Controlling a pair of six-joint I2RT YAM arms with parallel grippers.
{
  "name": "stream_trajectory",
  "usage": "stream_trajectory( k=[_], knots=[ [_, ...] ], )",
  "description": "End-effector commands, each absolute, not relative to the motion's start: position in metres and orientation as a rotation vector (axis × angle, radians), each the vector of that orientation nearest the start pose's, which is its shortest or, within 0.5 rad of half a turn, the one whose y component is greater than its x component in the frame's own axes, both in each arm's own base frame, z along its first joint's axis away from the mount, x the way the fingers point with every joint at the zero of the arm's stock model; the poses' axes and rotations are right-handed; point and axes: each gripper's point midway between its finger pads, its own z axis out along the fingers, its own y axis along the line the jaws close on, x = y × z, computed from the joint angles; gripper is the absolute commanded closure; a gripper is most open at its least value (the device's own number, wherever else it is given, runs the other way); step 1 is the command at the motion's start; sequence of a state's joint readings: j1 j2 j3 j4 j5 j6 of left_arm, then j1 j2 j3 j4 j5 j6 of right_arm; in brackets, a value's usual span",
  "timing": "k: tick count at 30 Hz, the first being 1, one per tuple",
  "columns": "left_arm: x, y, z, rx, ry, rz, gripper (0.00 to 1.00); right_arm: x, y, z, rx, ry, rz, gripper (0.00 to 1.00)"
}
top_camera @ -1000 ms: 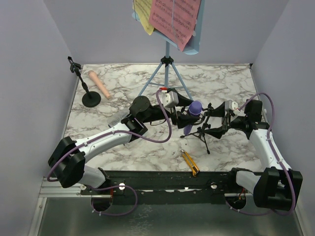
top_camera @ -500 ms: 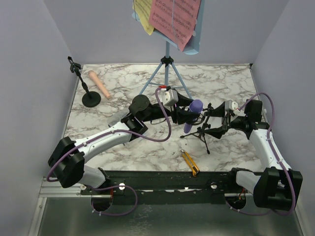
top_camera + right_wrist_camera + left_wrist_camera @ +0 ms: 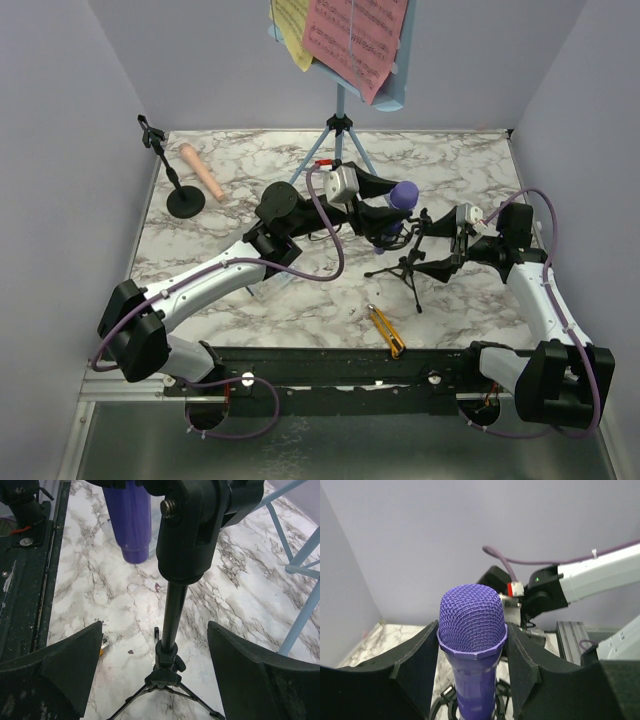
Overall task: Pack up the instrument practice props
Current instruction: Remove the microphone from the microphone stand.
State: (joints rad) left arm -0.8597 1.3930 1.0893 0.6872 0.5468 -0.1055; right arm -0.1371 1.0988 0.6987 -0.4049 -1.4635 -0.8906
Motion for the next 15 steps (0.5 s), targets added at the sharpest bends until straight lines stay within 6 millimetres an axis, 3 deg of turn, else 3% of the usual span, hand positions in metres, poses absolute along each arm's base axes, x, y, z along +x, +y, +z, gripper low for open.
stream_trajectory(
  k=[1, 8, 15],
  knots=[
    [0.216, -0.387, 0.463, 0.852, 0.818, -1.104, 0.91, 0.243, 0.139, 0.203, -1.160, 1.309, 0.926, 0.11],
    [0.214, -0.380, 0.500, 0.799, 0.760, -1.106, 0.92, 0.244, 0.138, 0.202, -1.158, 1.315, 0.921, 0.10],
    [0.216, -0.373, 0.520, 0.740, 0.740, -1.097, 0.93, 0.244, 0.138, 0.201, -1.159, 1.318, 0.916, 0.09]
  ],
)
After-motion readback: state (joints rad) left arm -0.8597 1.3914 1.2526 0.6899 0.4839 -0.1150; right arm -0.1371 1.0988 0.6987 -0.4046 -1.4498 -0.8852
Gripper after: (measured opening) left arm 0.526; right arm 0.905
